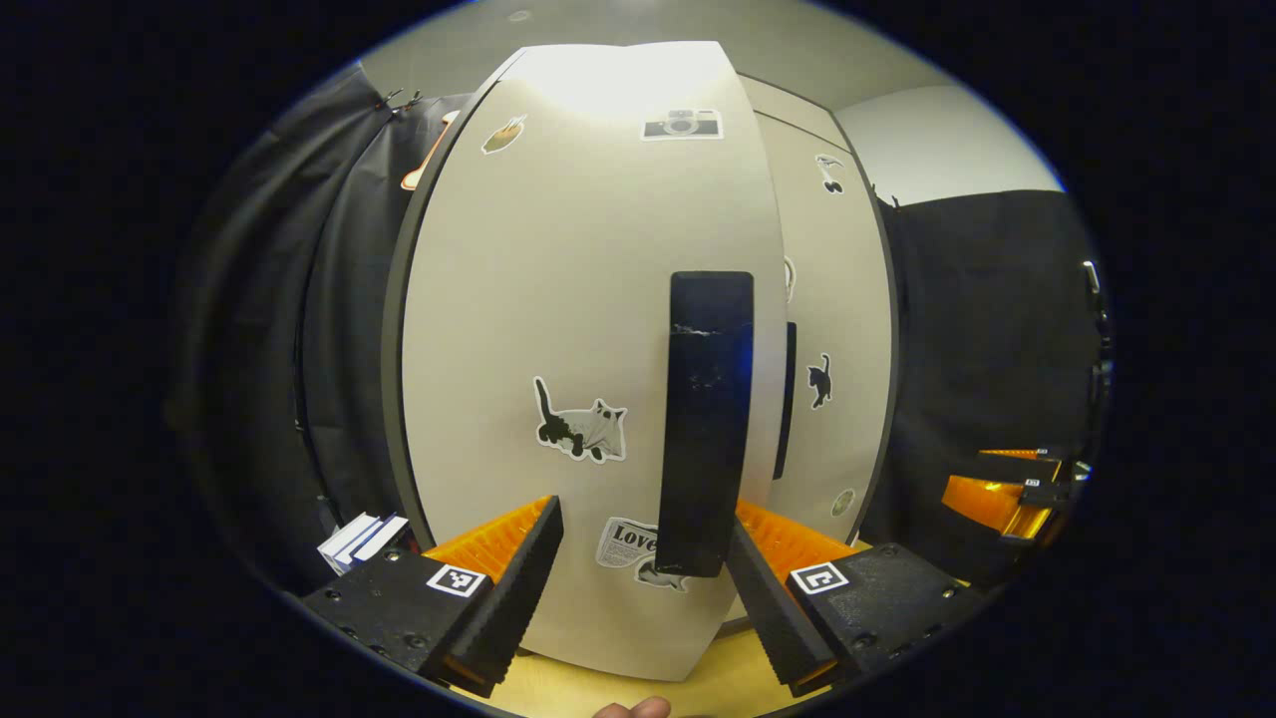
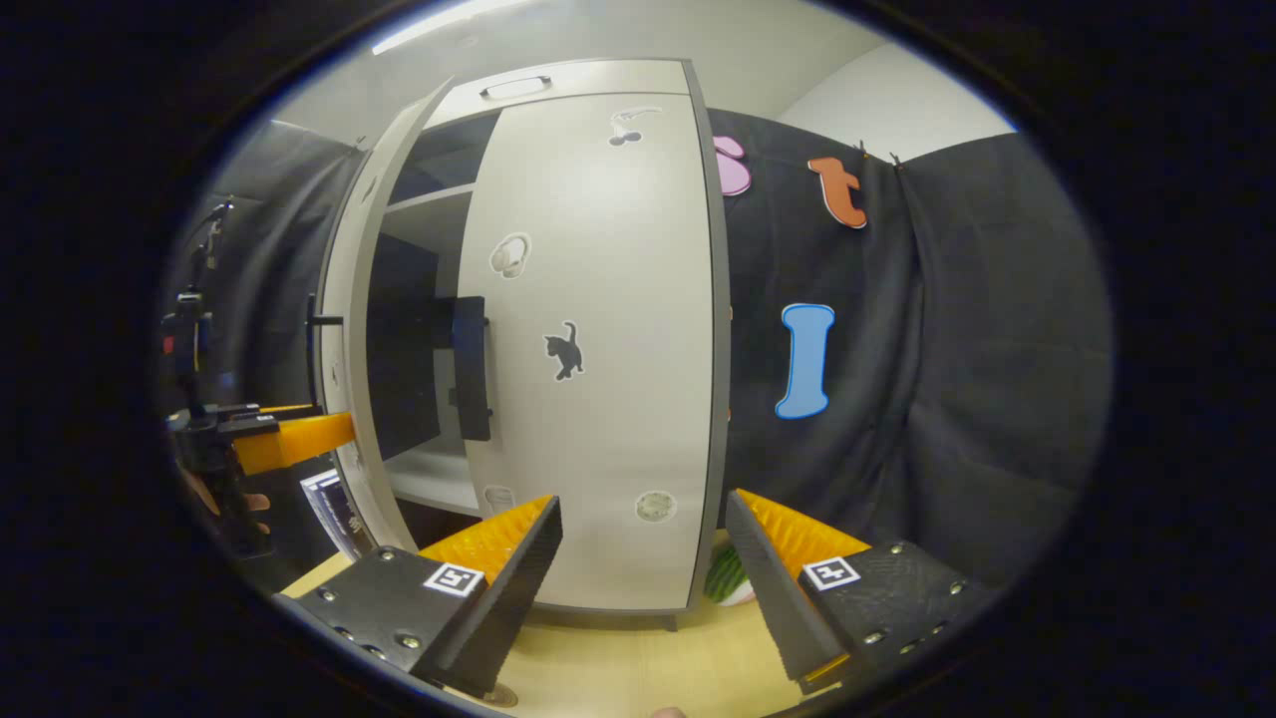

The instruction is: Grasp the bottle in the cabinet with the left hand and place it on the coaster, then close the right door with the right hand and the left door with the left hand.

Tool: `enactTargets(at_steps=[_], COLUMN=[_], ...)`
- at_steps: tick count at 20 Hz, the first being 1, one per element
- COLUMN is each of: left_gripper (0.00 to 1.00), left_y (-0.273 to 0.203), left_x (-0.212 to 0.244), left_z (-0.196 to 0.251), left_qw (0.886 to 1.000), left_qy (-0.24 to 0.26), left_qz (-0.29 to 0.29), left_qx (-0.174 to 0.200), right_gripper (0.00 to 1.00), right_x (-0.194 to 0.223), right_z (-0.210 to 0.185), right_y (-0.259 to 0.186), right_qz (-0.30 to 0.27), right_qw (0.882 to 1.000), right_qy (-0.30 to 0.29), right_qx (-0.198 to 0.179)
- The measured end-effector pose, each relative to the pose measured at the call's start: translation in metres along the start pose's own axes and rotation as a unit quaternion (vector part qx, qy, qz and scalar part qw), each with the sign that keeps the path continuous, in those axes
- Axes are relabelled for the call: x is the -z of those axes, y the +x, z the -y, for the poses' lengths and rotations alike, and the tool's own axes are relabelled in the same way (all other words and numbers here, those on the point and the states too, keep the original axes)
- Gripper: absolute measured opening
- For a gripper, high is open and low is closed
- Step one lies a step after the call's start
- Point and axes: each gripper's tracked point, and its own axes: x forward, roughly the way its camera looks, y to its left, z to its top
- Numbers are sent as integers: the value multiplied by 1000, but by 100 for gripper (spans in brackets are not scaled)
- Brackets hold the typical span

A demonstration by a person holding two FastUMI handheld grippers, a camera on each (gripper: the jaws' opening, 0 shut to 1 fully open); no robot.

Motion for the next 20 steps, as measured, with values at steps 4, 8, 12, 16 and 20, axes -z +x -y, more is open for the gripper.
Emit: enactTargets(at_steps=[4,8,12,16,20], left_gripper=[95,95,96,96,96], left_y=[15,16,20,23,11], left_x=[2,0,-1,0,-4], left_z=[3,10,9,12,13], left_qw=[1000,1000,999,998,998], left_qy=[6,19,13,19,12], left_qz=[-2,0,-1,1,1], left_qx=[-8,-18,-33,-53,-62], right_gripper=[100,100,100,100,100], right_x=[4,3,1,-2,-7], right_z=[-5,-13,-21,-27,-32], right_y=[-1,-6,-12,-20,-28], right_qz=[-4,-4,-1,1,6], right_qw=[1000,1000,1000,1000,1000], right_qy=[-1,3,7,10,8], right_qx=[-4,-12,-18,-23,-24])
